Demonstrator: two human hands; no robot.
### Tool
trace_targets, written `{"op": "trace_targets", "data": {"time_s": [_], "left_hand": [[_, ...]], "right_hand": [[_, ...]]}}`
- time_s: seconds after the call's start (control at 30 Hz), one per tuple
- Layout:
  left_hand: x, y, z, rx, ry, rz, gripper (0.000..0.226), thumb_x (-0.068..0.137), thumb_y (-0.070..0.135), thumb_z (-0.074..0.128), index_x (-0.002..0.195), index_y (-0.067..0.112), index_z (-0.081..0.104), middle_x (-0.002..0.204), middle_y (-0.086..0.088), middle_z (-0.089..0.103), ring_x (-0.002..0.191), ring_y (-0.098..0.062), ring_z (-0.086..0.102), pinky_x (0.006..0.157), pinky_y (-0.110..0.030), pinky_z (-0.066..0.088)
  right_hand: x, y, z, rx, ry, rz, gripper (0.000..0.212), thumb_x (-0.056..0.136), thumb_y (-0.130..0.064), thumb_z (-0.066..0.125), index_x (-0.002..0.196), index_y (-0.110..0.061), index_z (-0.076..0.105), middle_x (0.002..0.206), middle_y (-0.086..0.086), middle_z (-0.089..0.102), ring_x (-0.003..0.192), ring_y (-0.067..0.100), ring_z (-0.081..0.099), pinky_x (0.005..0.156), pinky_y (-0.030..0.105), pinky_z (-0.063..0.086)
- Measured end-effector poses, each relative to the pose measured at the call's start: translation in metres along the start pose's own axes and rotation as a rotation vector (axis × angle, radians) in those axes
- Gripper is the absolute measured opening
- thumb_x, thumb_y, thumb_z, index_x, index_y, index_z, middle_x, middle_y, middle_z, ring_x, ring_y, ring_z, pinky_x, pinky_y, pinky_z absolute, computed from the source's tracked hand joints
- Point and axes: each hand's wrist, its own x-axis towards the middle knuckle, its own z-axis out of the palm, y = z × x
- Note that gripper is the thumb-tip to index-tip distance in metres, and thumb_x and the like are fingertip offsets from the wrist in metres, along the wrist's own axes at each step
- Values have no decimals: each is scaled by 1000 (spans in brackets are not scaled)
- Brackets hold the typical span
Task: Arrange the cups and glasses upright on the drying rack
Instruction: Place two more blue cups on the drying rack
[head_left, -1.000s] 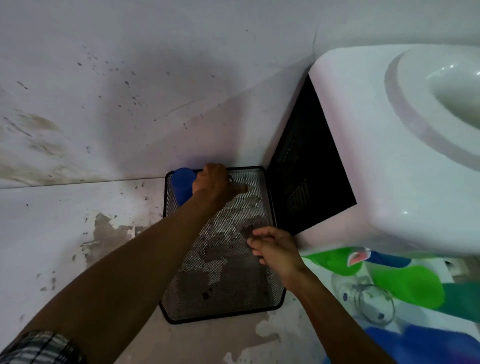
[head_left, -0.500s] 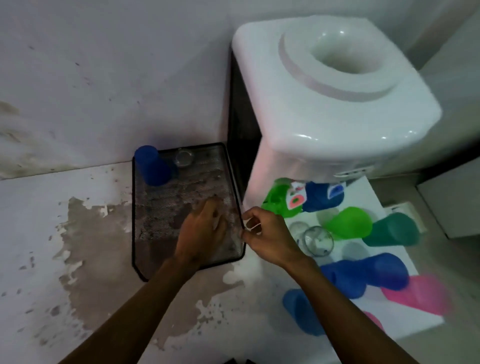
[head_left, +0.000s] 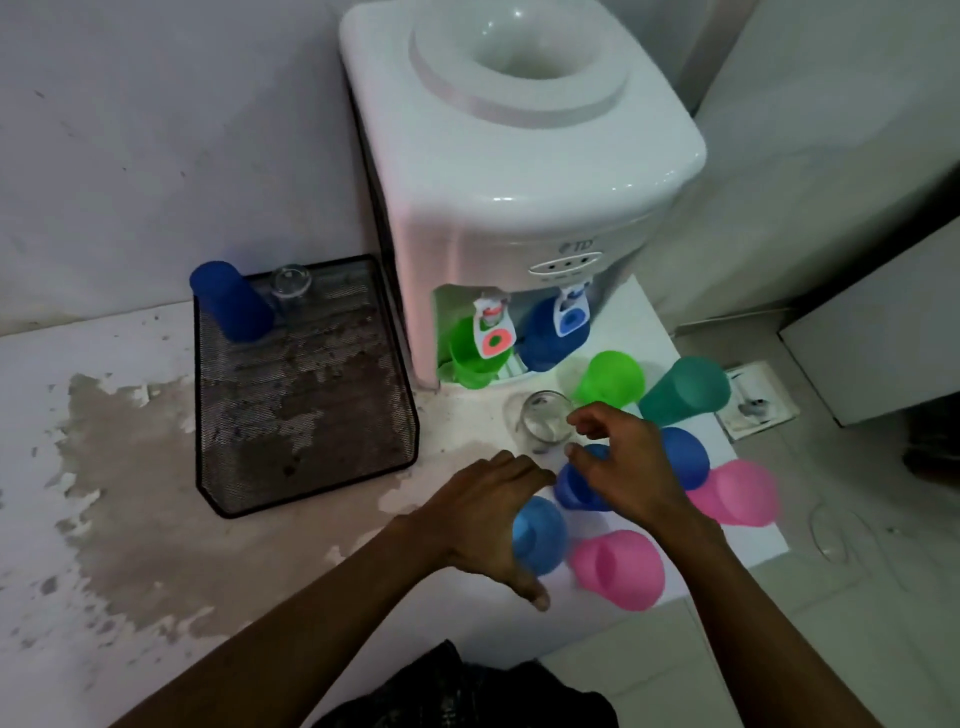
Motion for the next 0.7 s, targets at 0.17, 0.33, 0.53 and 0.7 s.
{"op": "trace_targets", "data": {"time_s": [0.17,0.33,0.53,0.7], "left_hand": [[8,8,8,76,-105,-1,96,59,54,81,138,18,40,129,0,51,112,-19,47,92,-31,38],[2,3,10,-50,-37,-65,81,60,45,79,130,20,47,119,1,55,102,-21,55,85,-36,50],[-15,-10,-1,-225,203,-205,88,58,53,74,135,20,47,119,6,55,105,-13,54,87,-29,48],[-25,-22,-9,-510,426,-349,75,63,43,74,131,16,55,113,2,58,95,-10,60,75,-12,45]], "right_hand": [[-14,23,-14,-133,7,44,45,78,-24,72,120,-16,61,118,5,65,112,24,56,91,40,49],[-19,24,-14,-573,-124,30,82,65,-57,73,133,-19,49,130,2,56,120,27,45,90,39,40],[-18,20,3,-699,-138,31,79,58,-56,75,124,-19,53,118,2,59,111,25,47,85,38,36],[-23,14,8,-563,-29,59,68,52,-47,73,111,-17,60,102,4,59,97,27,54,74,36,39]]}}
